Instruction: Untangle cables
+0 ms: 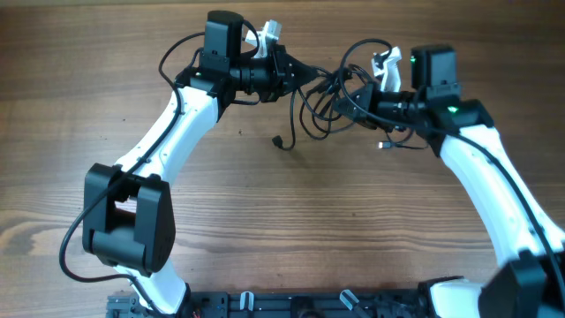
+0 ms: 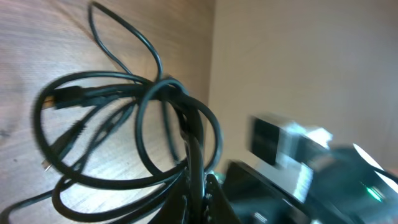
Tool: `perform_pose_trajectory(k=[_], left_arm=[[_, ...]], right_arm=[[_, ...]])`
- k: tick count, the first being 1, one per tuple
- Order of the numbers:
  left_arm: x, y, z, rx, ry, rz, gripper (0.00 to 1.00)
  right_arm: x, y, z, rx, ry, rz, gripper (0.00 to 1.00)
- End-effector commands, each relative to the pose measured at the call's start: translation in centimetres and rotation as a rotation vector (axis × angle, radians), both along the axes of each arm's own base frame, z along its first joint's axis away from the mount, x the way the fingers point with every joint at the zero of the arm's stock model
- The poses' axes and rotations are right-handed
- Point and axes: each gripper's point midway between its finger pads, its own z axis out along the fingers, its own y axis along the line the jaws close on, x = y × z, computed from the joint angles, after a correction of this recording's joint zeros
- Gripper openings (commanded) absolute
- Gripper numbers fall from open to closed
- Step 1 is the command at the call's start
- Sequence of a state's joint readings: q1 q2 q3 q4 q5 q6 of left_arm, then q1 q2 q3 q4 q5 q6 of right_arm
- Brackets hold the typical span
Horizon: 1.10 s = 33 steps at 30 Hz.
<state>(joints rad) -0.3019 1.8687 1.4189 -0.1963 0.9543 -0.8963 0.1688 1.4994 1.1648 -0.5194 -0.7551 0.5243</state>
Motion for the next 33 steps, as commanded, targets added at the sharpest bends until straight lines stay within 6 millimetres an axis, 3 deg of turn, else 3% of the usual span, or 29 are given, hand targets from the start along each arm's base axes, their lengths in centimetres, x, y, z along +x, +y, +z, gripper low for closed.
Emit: perform_pose_trajectory(k=[1,5,8,10,13,15,17,21,22,24,25,27,33], left_arm=[[2.3,2.2,-2.2,0.153,0.008,0.182,0.04],[2.3,5.0,-5.9,0.335,0.108,0.311,0.04],[1.8,6.5,-7.4,0.424,0.153,0.360,0.04],[1.8,6.7,-7.7,0.440,0.159,0.370,0.04],[2.1,6.9,-7.7,0.446,0.148,0.382,0.04],[2.2,6.9,-7.6,0.443,0.141,0.384,0.04],[2.6,6.8,-7.3,0.433,0.124,0.387,0.04],[3.0,6.1,-6.5,0.390,0.095,0.369,0.04],[2.9,5.7,-6.1,0.367,0.092,0.352,0.04],[2.4,4.5,-5.2,0.302,0.091,0.295,0.04],[2.0,3.8,-4.7,0.262,0.093,0.256,0.04],[1.2,2.8,-3.9,0.204,0.107,0.194,0.04],[-0.5,1.5,-2.7,0.134,0.043,0.040,0.04]], right_arm=[[-3.4,0.9,6.2,0.070,-0.185,0.125,0.04],[-6.7,0.5,7.4,0.072,-0.153,0.147,0.04],[-9.7,0.9,7.9,0.115,-0.106,0.220,0.04],[-12.3,2.0,10.1,0.249,-0.117,0.349,0.04],[-16.4,2.8,14.8,0.527,-0.196,0.600,0.04],[-16.8,2.7,15.4,0.559,-0.203,0.625,0.04],[-15.6,3.0,13.4,0.447,-0.182,0.549,0.04],[-10.9,1.2,5.9,-0.003,-0.085,0.237,0.04],[-9.6,0.1,4.5,-0.102,-0.069,0.148,0.09],[-7.3,-1.9,2.9,-0.218,-0.047,-0.004,0.33],[-6.1,-2.1,2.6,-0.228,-0.061,-0.024,0.51],[-4.7,-2.0,1.9,-0.218,-0.061,-0.030,0.66],[-0.1,-1.4,-1.2,-0.052,0.002,0.013,0.72]])
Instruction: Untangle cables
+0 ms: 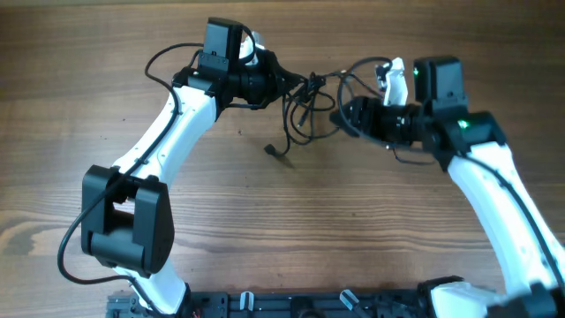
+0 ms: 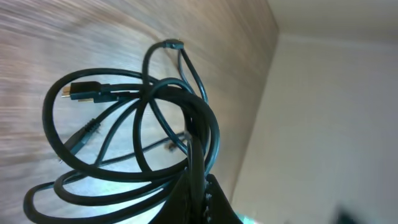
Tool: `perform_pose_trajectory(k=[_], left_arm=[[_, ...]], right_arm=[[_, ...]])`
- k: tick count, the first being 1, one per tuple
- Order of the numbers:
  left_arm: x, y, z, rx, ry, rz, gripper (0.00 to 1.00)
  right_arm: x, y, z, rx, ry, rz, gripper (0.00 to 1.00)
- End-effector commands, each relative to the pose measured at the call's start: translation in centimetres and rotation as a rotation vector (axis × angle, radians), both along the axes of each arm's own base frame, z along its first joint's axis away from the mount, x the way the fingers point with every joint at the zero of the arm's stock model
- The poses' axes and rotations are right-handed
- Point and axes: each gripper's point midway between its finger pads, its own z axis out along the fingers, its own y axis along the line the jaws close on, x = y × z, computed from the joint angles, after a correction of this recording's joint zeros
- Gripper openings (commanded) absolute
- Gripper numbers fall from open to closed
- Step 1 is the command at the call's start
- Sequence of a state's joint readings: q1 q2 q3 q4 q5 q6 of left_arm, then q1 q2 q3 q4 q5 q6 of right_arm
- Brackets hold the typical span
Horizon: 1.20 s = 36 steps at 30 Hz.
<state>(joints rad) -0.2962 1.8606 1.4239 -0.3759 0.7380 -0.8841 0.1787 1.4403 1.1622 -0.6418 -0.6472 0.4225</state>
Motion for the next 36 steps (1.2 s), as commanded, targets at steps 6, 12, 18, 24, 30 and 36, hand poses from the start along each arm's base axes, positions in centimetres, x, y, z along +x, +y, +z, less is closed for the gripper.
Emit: perform_pose_trajectory(k=[6,12,18,24,30,36], left_arm=[[-2.0,-1.9,2.4,-0.116,-0.111,-0.209,0.04],[-2.1,-2.3,3.3,-0.156,-0.142,-0.240,0.04],[-2.0,-2.4,3.3,-0.156,-0.146,-0.240,0.04],[-0.9,-2.4,4.0,-0.156,-0.195,-0.212,0.04],[1.8,-0.2,2.6,-0.063,-0.163,-0.035,0.04],[4.2,2.8,0.9,0.040,-0.110,0.164,0.04]], right_arm=[[5.4,-0.9,-4.4,0.214,0.104,-0.018,0.71],[5.6,2.5,-5.6,0.402,0.166,0.115,0.54],[5.4,3.4,-5.2,0.434,0.183,0.132,0.04],[0.5,7.9,-1.8,0.599,0.204,0.425,0.04],[-2.3,8.8,2.4,0.656,0.165,0.540,0.04],[-5.3,8.1,8.9,0.643,0.000,0.591,0.04]])
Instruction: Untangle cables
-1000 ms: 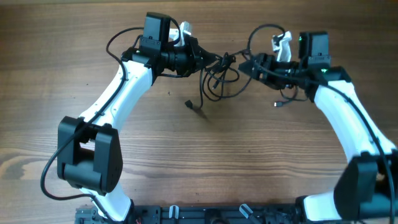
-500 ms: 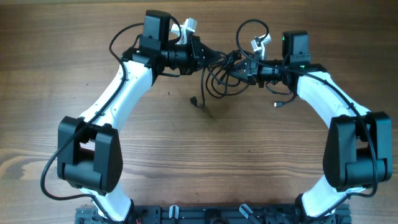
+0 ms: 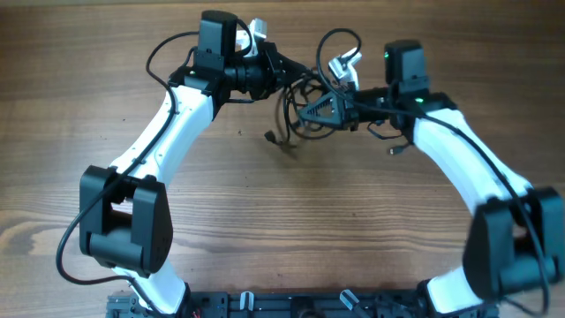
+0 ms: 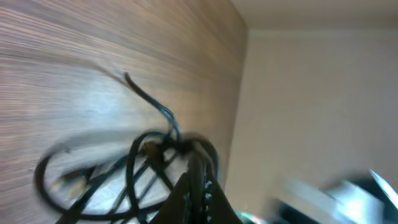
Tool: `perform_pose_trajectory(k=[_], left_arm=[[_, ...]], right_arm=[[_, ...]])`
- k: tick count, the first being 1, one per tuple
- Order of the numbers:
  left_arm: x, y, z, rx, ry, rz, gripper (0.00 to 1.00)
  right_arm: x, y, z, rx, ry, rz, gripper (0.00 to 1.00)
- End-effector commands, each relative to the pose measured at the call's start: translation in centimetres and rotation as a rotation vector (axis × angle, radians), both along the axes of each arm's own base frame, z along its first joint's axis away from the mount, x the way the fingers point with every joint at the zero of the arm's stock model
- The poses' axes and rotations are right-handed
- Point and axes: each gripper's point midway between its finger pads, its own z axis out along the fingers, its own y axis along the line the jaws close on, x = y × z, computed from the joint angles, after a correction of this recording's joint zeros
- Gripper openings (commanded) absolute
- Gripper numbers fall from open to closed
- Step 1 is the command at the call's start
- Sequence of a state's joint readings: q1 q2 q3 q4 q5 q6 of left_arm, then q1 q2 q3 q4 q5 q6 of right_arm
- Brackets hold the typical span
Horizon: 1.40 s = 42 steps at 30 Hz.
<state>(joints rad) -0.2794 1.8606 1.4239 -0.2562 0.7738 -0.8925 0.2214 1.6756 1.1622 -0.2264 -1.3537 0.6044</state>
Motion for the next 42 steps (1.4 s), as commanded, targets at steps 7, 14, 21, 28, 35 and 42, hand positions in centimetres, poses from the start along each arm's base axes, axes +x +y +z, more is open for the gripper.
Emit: perform_pose_trajectory(k=[7,14,21,28,35,42], left_arm=[[0.6,3.8,-3.8,0.169,0.132,0.185,0.04],[-0.8,4.1,-5.0,0.199,0.211,0.178,0.19],[-3.8,8.1,-8.9,0.489,0.266,0.159,0.93],[-3.8,19.9,-10.8,0.632,0.430,0.417,0.87],[-3.8,20.7,-10.6,0.624,0.379,0.328,0.88],[-3.6,20.8,-10.5,0.641,0.339,0.293,0.90]], right_arm=[[-3.8,-0.3,8.1,0.022,-0.213,-0.028,0.04],[1.1,-2.9,2.8,-0.287,-0.177,-0.352,0.04],[2.2,-4.4,0.8,-0.405,-0.158,-0.448,0.04],[-1.1,-0.8,-0.4,-0.457,-0.217,-0.300,0.04],[-2.5,6.4,-1.1,-0.475,-0.298,-0.283,0.04],[-5.7,14.5,-7.2,-0.509,-0.298,-0.156,0.94]])
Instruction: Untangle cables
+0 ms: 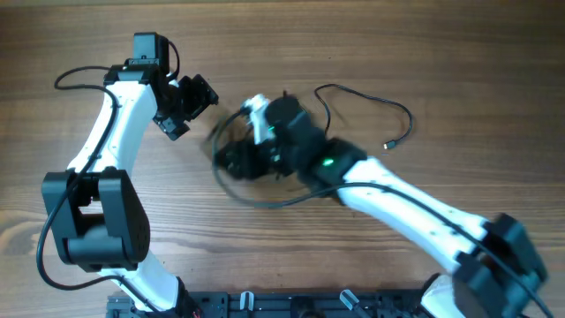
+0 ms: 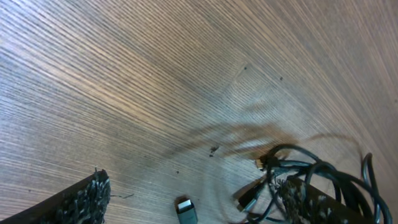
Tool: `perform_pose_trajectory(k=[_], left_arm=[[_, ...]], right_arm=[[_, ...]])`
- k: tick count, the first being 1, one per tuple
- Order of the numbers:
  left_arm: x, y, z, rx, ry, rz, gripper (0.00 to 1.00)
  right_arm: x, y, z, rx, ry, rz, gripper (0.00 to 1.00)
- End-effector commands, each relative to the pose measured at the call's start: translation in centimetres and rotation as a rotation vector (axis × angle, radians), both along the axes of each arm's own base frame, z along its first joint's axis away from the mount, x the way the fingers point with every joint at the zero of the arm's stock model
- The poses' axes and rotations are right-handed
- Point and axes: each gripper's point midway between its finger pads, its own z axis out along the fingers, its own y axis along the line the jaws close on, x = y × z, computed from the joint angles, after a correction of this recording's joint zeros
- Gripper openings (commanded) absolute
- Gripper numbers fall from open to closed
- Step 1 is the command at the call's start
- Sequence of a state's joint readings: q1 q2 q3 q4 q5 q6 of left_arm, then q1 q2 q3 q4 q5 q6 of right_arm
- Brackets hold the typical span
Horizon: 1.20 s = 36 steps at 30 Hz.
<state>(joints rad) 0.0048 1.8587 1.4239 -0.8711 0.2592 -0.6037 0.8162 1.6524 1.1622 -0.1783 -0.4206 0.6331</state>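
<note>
A tangled bundle of black cables (image 1: pixel 237 170) sits at mid-table, motion-blurred, with my right gripper (image 1: pixel 231 159) shut on it. In the left wrist view the bundle (image 2: pixel 301 171) lies beside my right-hand finger (image 2: pixel 314 200). One thin black cable (image 1: pixel 402 113) lies by itself at the upper right, its small plug (image 1: pixel 388 144) at the end. My left gripper (image 1: pixel 185 104) is at the upper left, open and holding nothing; in its own view (image 2: pixel 196 205) a grey plug (image 2: pixel 185 210) lies on the wood between the fingers.
The wooden table (image 1: pixel 282 256) carries the cables. A black rail (image 1: pixel 282 305) runs along the front edge between the arm bases. The right arm (image 1: pixel 415 212) stretches diagonally from the lower right corner to the centre.
My left gripper has let go of the bundle, opened and moved to the upper left. My right gripper now has the bundle lower and further left. A thin cable lies apart at the upper right.
At first both grippers met at the tangle at the top centre, the left one shut on it. The left kept its hold while the right stood a little off, then was back at the bundle. Now the right holds it and one cable lies apart.
</note>
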Motion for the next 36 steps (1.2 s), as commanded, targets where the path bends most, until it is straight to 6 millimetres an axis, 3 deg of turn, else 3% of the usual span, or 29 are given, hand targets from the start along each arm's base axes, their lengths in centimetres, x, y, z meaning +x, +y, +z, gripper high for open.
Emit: perform_pose_trajectory(k=[1,2,4,6,8,9,11,13,14,16,18,20,24,26,28,31,32,34,36], left_arm=[[0.2,-0.1,0.0,0.005,-0.019,-0.049,0.91],[0.3,-0.1,0.1,0.005,-0.026,-0.051,0.91],[0.9,-0.1,0.3,0.020,-0.065,-0.098,0.91],[1.6,-0.1,0.5,0.033,-0.106,-0.136,0.91],[3.0,-0.1,1.3,0.057,-0.187,-0.190,0.89],[3.5,-0.1,2.2,0.060,-0.220,-0.190,0.89],[4.7,-0.8,5.7,0.070,-0.321,-0.229,0.88],[4.7,-4.1,9.6,0.096,-0.439,-0.403,0.87],[4.2,-6.0,10.6,0.121,-0.470,-0.488,0.88],[2.6,-9.6,9.9,0.231,-0.454,-0.613,0.91],[1.0,-13.7,7.8,0.294,-0.416,-0.755,0.91],[0.8,-16.1,5.5,0.374,-0.394,-0.812,0.88],[1.4,-15.8,1.6,0.480,-0.317,-0.820,0.85],[1.4,-15.7,0.5,0.481,-0.292,-0.827,0.78],[1.6,-15.8,0.5,0.478,-0.298,-0.817,0.47],[2.0,-16.0,0.7,0.455,-0.313,-0.767,0.44],[2.0,-16.1,0.7,0.450,-0.313,-0.766,0.38],[1.9,-16.1,0.7,0.450,-0.307,-0.768,0.04],[1.9,-15.9,1.6,0.414,-0.318,-0.726,0.04]], right_arm=[[0.4,-0.1,-0.3,-0.008,0.021,-0.023,0.99],[0.9,-0.7,0.7,0.015,0.015,-0.029,0.99],[2.9,-4.0,5.2,0.107,-0.026,-0.068,1.00],[4.3,-7.3,8.6,0.156,-0.078,-0.118,1.00],[6.4,-13.9,12.1,0.166,-0.155,-0.264,1.00],[6.8,-15.8,12.7,0.158,-0.172,-0.305,1.00],[7.7,-20.7,12.5,0.105,-0.177,-0.407,1.00],[8.0,-23.6,11.1,0.049,-0.141,-0.463,1.00],[8.0,-24.4,10.5,0.027,-0.125,-0.479,1.00],[8.0,-25.2,9.6,-0.009,-0.106,-0.500,1.00],[7.9,-25.3,9.3,-0.025,-0.105,-0.497,1.00],[7.6,-25.4,8.9,-0.035,-0.087,-0.494,1.00],[7.3,-25.4,8.5,-0.046,-0.069,-0.491,1.00],[7.3,-25.4,8.3,-0.052,-0.068,-0.486,1.00],[7.4,-25.4,7.9,-0.055,-0.052,-0.486,1.00],[7.2,-25.3,7.1,-0.064,-0.018,-0.479,1.00],[7.3,-25.2,6.8,-0.065,-0.008,-0.475,1.00],[7.1,-24.1,6.7,-0.024,0.011,-0.414,1.00],[7.2,-23.2,6.7,-0.001,0.010,-0.375,1.00]])
